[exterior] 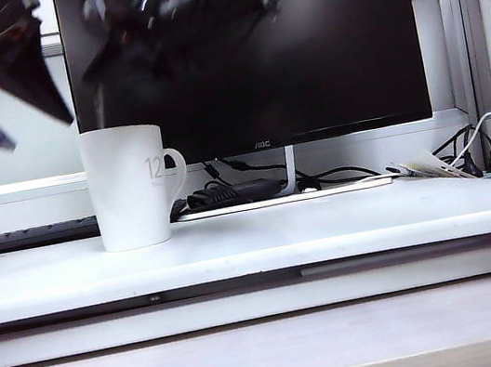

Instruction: Pick up a spoon and stir the liquid in the cup.

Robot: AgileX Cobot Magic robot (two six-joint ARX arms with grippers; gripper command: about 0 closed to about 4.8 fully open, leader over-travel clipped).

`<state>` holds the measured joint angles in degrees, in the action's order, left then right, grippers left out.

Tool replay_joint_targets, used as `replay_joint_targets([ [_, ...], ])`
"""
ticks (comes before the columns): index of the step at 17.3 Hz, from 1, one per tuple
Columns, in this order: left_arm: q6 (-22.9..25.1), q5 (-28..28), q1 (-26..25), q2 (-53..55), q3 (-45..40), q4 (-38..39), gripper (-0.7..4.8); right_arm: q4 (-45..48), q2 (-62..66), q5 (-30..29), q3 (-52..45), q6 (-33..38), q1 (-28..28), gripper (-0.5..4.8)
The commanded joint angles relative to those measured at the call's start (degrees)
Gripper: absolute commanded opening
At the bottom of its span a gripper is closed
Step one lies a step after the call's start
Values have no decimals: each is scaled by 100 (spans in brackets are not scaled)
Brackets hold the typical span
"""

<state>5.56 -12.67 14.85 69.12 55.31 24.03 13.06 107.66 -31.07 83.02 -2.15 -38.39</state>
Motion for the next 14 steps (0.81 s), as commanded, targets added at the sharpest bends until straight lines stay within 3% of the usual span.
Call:
replay_joint_targets([
  [1, 0, -26, 7, 0, 13, -748, 479, 199, -162, -26, 22, 691, 164, -2],
  [5, -2, -433, 7, 352, 7, -1738, 479, -175, 33, -111, 723, 791, 284, -2],
  [9, -4, -426, 9, 490, 7, -1639, 479, -990, 446, -234, 1617, 597, 323, -2],
  [14, 7, -400, 2, 437, 9, -1427, 479, -1718, 498, 79, 1648, -44, 321, -2],
])
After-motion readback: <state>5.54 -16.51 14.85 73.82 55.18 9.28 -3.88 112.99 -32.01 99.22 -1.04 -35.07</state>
